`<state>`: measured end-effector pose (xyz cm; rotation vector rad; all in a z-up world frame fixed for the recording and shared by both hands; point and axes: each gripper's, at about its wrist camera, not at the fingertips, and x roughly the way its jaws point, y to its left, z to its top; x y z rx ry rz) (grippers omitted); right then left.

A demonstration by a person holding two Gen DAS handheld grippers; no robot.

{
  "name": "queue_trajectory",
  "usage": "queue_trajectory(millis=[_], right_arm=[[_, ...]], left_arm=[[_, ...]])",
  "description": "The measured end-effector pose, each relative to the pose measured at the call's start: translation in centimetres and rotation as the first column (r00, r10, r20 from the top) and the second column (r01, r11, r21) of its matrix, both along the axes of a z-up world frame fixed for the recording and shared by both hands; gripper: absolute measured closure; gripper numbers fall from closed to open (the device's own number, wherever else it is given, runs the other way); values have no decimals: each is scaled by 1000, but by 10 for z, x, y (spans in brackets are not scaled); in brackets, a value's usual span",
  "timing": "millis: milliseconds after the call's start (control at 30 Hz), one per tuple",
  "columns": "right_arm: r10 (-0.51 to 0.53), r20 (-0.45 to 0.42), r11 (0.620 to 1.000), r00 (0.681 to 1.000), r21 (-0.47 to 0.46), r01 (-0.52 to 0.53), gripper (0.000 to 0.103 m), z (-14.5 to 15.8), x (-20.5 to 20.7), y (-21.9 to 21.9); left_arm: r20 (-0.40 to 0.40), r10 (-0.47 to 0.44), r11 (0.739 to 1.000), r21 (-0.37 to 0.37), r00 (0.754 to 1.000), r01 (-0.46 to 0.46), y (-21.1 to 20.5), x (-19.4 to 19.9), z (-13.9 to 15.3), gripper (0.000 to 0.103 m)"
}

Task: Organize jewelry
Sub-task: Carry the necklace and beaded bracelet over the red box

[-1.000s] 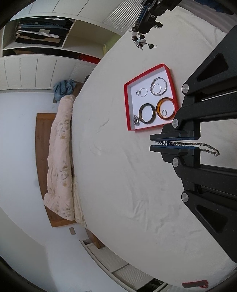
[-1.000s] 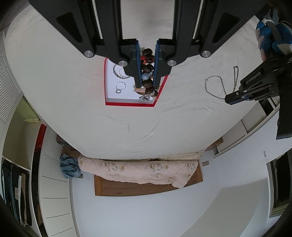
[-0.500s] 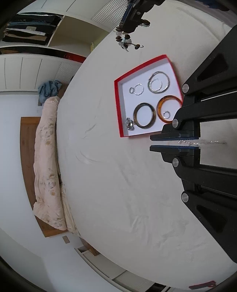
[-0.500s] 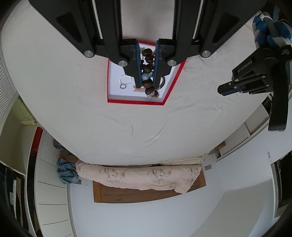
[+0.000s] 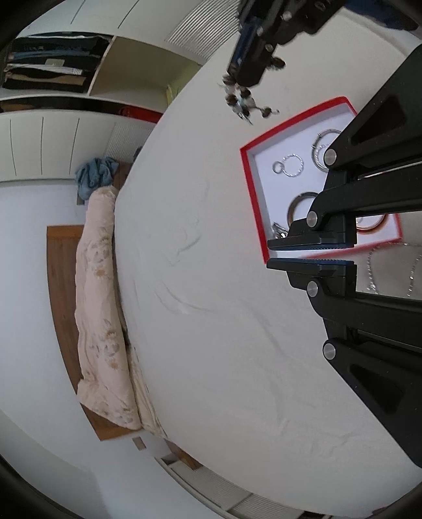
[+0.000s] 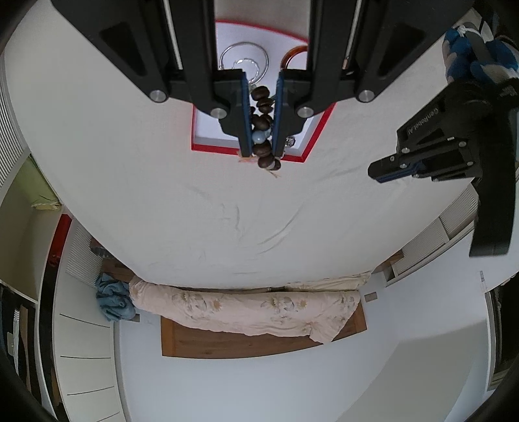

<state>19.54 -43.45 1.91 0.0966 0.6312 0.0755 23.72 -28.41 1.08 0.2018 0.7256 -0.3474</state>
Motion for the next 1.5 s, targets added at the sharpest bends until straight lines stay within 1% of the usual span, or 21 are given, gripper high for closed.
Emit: queue_trajectory(millis=[167, 300, 367, 400, 433, 500, 533, 633, 667, 833, 900, 1000, 1100, 1167, 1200, 1233, 1267, 1300, 1333, 1400, 1500], right_arm=[[-1, -23, 1000, 1000, 18, 2, 92, -16, 12, -3], [-5, -51, 999, 999, 35, 6, 92, -33, 14, -7], [-8, -63, 999, 998, 40, 10, 92, -39, 14, -7], [-10, -68, 999, 998, 43, 13, 92, -41, 13, -8], [-11, -71, 999, 997, 45, 14, 92, -43, 14, -9], [-18, -78, 998, 997, 52, 22, 92, -46, 10, -10], [-20, -79, 998, 997, 55, 24, 92, -47, 10, -10], [-27, -83, 997, 996, 65, 33, 92, -48, 5, -11], [-29, -83, 997, 996, 66, 35, 92, -48, 2, -11], [-31, -86, 998, 996, 60, 36, 92, -44, -2, -11], [-35, -88, 997, 996, 59, 40, 92, -44, -3, -11], [-36, -90, 998, 995, 57, 42, 92, -44, -6, -12], [-40, -94, 997, 995, 59, 45, 92, -45, -7, -12], [-39, -97, 997, 995, 58, 44, 92, -46, -8, -12], [-38, -98, 997, 994, 57, 44, 92, -47, -8, -12], [-38, -99, 997, 994, 56, 44, 92, -47, -9, -12], [-39, -100, 997, 994, 57, 45, 92, -47, -8, -12], [-40, -100, 997, 994, 58, 46, 92, -47, -8, -12], [-41, -101, 997, 994, 58, 47, 92, -46, -9, -13], [-42, -102, 997, 994, 57, 48, 92, -46, -8, -14], [-44, -101, 997, 994, 57, 50, 92, -45, -9, -15]], left_arm=[[-21, -4, 1000, 0, 1000, 4, 0, 5, -12, 99], [-87, -4, 1000, -4, 996, 4, 13, -6, -39, 99], [-125, -5, 1000, -7, 992, 5, 22, -16, -53, 96], [-140, -6, 1000, -11, 990, 4, 27, -21, -59, 90], [-165, -7, 1000, -16, 986, 4, 33, -29, -68, 81], [-189, -7, 1000, -10, 982, 5, 40, -42, -79, 71], [-201, -3, 1000, -1, 980, 3, 43, -49, -86, 69], [-270, 1, 1000, 19, 963, 4, 54, -69, -112, 68], [-281, 5, 1000, 29, 960, 3, 57, -74, -119, 68], [-362, 34, 999, 52, 932, -16, 66, -84, -154, 66], [-395, 31, 999, 25, 918, -23, 68, -83, -160, 65], [-407, 20, 1000, -8, 913, -26, 68, -85, -161, 56], [-417, 2, 999, -40, 909, -21, 65, -84, -160, 54], [-414, 6, 1000, -25, 910, -18, 61, -83, -162, 54], [-413, 8, 1000, -9, 911, -12, 59, -83, -164, 61], [-406, 12, 1000, 22, 914, -4, 56, -83, -168, 74], [-405, 11, 1000, 27, 914, 0, 55, -82, -169, 80], [-406, 9, 1000, 22, 914, 0, 57, -84, -168, 91], [-411, 7, 1000, 17, 912, -1, 58, -82, -168, 101], [-409, 7, 1000, 20, 912, 1, 60, -81, -166, 101], [-388, 21, 1000, 25, 921, -12, 64, -82, -159, 101]])
